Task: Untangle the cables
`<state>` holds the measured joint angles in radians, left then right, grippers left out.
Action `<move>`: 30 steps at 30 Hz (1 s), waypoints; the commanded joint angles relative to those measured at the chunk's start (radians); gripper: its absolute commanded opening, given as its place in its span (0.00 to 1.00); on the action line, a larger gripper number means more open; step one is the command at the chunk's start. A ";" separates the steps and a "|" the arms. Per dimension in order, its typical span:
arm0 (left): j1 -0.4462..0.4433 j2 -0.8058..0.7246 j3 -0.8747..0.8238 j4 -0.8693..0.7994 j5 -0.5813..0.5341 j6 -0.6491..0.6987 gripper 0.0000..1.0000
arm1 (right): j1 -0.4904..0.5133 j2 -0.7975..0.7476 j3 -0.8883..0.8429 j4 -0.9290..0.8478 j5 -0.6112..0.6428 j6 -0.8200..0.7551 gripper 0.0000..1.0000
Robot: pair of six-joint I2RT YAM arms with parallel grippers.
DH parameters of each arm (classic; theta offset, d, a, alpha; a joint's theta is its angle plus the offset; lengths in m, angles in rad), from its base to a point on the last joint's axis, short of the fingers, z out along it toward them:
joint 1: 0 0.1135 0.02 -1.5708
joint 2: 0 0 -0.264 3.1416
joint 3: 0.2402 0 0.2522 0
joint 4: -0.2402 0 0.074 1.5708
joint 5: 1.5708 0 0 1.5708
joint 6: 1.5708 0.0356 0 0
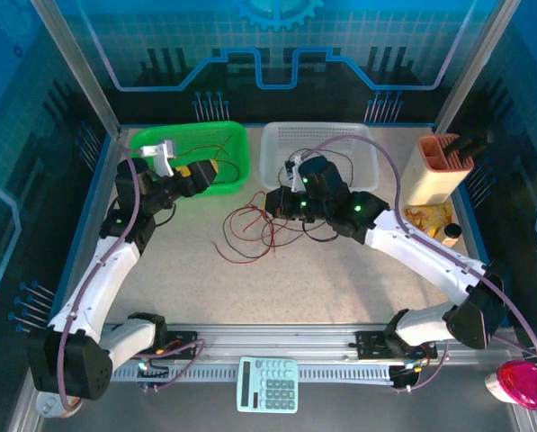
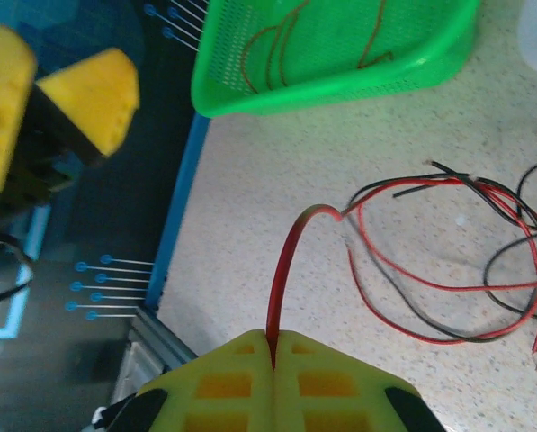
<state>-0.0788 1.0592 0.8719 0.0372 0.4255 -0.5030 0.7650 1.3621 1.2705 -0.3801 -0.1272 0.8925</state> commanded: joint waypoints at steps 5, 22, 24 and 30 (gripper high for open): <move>-0.023 -0.030 -0.048 0.107 0.110 -0.002 0.89 | -0.030 -0.048 0.095 0.041 -0.111 -0.039 0.00; -0.196 0.086 0.104 0.140 0.189 0.134 0.77 | -0.101 -0.102 0.191 0.100 -0.243 -0.019 0.00; -0.218 0.110 0.122 0.144 0.183 0.139 0.75 | -0.110 -0.107 0.198 0.114 -0.257 -0.009 0.00; -0.266 0.160 0.145 0.162 0.171 0.144 0.69 | -0.133 -0.107 0.246 0.136 -0.289 0.003 0.00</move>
<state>-0.3267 1.2015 0.9825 0.1665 0.5846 -0.3870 0.6510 1.2766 1.4658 -0.3016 -0.3759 0.8867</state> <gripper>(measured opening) 0.699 0.062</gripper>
